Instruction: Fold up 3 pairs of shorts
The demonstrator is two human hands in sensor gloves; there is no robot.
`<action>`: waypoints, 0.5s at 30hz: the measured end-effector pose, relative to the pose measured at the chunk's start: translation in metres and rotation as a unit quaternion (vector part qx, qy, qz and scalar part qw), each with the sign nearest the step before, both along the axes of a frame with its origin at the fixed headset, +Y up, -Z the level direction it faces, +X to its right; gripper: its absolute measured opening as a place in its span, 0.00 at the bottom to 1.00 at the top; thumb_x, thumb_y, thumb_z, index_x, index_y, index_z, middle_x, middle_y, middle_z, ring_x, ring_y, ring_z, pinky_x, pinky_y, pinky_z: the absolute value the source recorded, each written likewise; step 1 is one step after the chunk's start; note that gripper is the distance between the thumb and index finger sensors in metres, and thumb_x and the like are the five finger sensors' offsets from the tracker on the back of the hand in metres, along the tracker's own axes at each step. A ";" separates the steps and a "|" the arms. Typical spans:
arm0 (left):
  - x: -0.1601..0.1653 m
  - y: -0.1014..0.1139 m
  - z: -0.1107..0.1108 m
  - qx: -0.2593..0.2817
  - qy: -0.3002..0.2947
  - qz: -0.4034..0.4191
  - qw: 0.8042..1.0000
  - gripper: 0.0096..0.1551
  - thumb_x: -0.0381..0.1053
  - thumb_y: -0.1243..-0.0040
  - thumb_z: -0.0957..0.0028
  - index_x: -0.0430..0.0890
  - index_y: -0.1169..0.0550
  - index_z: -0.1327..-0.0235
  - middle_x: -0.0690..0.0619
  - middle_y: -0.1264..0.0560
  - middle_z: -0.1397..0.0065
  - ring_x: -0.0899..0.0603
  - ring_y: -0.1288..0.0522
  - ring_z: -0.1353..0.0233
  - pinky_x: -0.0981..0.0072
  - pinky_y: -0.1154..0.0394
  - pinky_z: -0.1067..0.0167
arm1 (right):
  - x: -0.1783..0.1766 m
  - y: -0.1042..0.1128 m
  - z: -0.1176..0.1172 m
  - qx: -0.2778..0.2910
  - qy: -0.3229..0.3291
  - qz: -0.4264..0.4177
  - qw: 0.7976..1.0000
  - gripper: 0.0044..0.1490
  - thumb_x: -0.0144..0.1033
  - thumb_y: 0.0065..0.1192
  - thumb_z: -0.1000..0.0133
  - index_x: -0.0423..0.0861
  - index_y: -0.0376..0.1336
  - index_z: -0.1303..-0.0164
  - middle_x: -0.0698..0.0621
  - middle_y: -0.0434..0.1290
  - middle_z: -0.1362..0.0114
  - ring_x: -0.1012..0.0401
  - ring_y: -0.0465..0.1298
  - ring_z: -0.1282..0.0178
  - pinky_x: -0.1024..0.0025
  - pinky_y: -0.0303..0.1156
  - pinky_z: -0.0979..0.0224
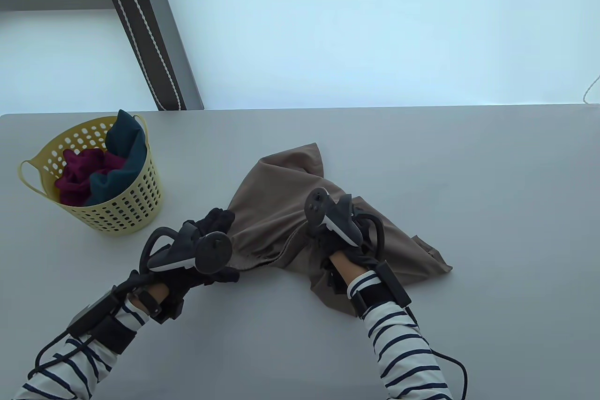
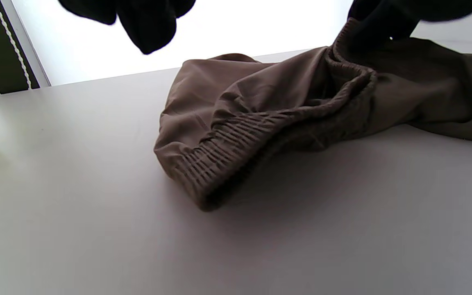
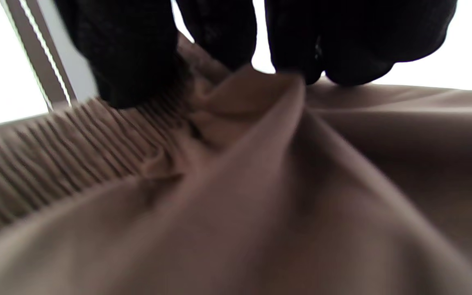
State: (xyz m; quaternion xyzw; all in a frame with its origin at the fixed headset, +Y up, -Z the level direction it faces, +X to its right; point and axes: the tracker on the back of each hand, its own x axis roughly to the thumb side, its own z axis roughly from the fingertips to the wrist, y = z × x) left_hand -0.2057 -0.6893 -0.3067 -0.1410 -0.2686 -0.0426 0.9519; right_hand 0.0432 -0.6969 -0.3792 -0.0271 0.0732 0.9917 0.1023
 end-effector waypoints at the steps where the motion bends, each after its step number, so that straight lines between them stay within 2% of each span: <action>1: 0.005 -0.003 0.002 -0.001 -0.003 0.000 1.000 0.76 0.77 0.53 0.61 0.27 0.63 0.22 0.17 0.50 0.17 0.21 0.35 0.19 0.25 0.39 0.27 | 0.001 0.007 0.000 0.002 -0.005 -0.029 1.000 0.26 0.48 0.66 0.51 0.45 0.69 0.49 0.33 0.64 0.32 0.34 0.68 0.35 0.38 0.63 0.36; 4: 0.019 -0.012 0.003 0.000 -0.002 -0.015 1.000 0.79 0.79 0.56 0.62 0.24 0.67 0.24 0.13 0.53 0.19 0.18 0.38 0.19 0.23 0.40 0.28 | 0.005 0.043 0.003 0.030 -0.004 -0.094 0.995 0.24 0.46 0.66 0.50 0.45 0.69 0.49 0.34 0.64 0.32 0.35 0.68 0.35 0.38 0.63 0.35; 6: 0.029 -0.020 -0.001 0.012 0.026 -0.029 0.999 0.82 0.79 0.57 0.63 0.21 0.69 0.26 0.10 0.55 0.20 0.16 0.39 0.20 0.21 0.41 0.29 | 0.005 0.072 0.008 0.059 0.009 -0.121 0.991 0.24 0.46 0.66 0.50 0.46 0.70 0.49 0.35 0.65 0.32 0.35 0.69 0.34 0.39 0.64 0.35; 9: 0.044 -0.029 -0.015 0.042 0.113 -0.032 0.992 0.80 0.77 0.55 0.60 0.19 0.68 0.27 0.10 0.53 0.21 0.16 0.37 0.21 0.22 0.39 0.30 | 0.003 0.117 0.017 0.103 0.033 -0.170 0.979 0.23 0.45 0.67 0.50 0.44 0.70 0.50 0.35 0.66 0.33 0.35 0.69 0.35 0.39 0.64 0.36; 11: 0.050 -0.027 -0.027 0.086 0.163 0.001 0.983 0.69 0.73 0.53 0.55 0.27 0.62 0.23 0.19 0.47 0.18 0.21 0.33 0.22 0.25 0.36 0.30 | 0.004 0.148 0.027 0.128 0.050 -0.194 0.971 0.23 0.44 0.67 0.50 0.44 0.70 0.50 0.35 0.66 0.32 0.34 0.69 0.34 0.38 0.64 0.36; 12: 0.051 -0.022 -0.033 0.100 0.189 0.020 0.977 0.61 0.70 0.52 0.51 0.33 0.57 0.21 0.26 0.41 0.17 0.26 0.29 0.22 0.28 0.34 0.29 | 0.008 0.169 0.034 0.145 0.059 -0.198 0.968 0.23 0.44 0.68 0.51 0.45 0.70 0.51 0.35 0.66 0.32 0.34 0.68 0.34 0.38 0.64 0.35; 13: 0.051 -0.018 -0.037 0.100 0.191 0.038 0.976 0.52 0.67 0.52 0.49 0.43 0.53 0.21 0.33 0.37 0.17 0.30 0.27 0.23 0.31 0.33 0.29 | 0.009 0.175 0.037 0.151 0.061 -0.199 0.966 0.23 0.44 0.68 0.51 0.45 0.70 0.51 0.35 0.66 0.32 0.34 0.68 0.34 0.38 0.64 0.35; 14: 0.051 -0.010 -0.043 0.108 0.209 0.064 0.970 0.44 0.65 0.51 0.48 0.48 0.46 0.23 0.43 0.30 0.20 0.35 0.23 0.24 0.34 0.31 0.29 | 0.014 0.192 0.043 0.167 0.068 -0.205 0.962 0.23 0.43 0.68 0.51 0.44 0.71 0.51 0.35 0.66 0.32 0.34 0.68 0.33 0.38 0.64 0.35; 15: 0.049 -0.001 -0.048 0.113 0.225 0.089 0.964 0.32 0.62 0.51 0.46 0.53 0.35 0.30 0.51 0.25 0.24 0.40 0.19 0.27 0.36 0.30 0.29 | 0.020 0.206 0.048 0.175 0.073 -0.205 0.960 0.23 0.43 0.68 0.51 0.44 0.71 0.51 0.36 0.66 0.32 0.34 0.68 0.33 0.38 0.64 0.35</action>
